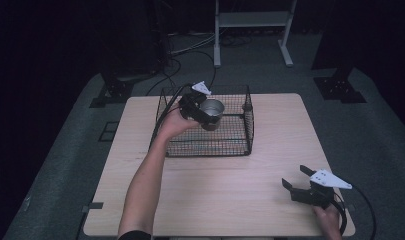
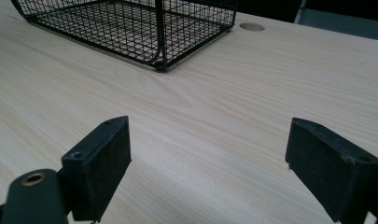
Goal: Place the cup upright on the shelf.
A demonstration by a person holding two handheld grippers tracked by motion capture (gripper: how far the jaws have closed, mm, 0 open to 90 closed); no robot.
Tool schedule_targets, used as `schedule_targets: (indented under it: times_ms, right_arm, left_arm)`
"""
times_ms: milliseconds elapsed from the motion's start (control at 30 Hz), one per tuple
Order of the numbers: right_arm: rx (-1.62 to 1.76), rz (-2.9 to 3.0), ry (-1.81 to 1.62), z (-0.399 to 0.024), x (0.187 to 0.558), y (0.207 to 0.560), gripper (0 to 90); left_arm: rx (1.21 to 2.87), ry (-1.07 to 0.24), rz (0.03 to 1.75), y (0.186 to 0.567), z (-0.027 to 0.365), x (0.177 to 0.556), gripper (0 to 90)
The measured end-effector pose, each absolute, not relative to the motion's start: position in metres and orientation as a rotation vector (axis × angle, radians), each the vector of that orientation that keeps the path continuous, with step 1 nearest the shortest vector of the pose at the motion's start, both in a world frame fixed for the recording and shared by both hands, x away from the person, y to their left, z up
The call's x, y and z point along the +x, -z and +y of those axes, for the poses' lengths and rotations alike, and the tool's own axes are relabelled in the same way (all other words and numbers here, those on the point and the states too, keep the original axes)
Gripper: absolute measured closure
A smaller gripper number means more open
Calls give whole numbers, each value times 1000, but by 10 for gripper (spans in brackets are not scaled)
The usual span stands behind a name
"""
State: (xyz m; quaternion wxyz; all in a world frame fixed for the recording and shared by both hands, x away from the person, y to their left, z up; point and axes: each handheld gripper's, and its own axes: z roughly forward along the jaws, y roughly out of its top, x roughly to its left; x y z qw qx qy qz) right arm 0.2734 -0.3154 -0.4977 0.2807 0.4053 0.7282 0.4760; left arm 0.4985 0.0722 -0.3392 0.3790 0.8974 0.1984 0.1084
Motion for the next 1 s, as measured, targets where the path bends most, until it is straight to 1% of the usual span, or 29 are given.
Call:
schedule_targets:
  times_ms: [433,667,1000]
  right_arm:
    - [1087,1951,-1279,-315,273,498,135]
    - [1080,1953,-1280,-315,273,498,134]
    - [1081,1954,-1287,-316,273,498,135]
  left_arm:
    - [2337,-249,585,362,70,516,178]
    - [2347,-200,625,375,67,524,178]
    - [2364,-205,629,388,61,531,178]
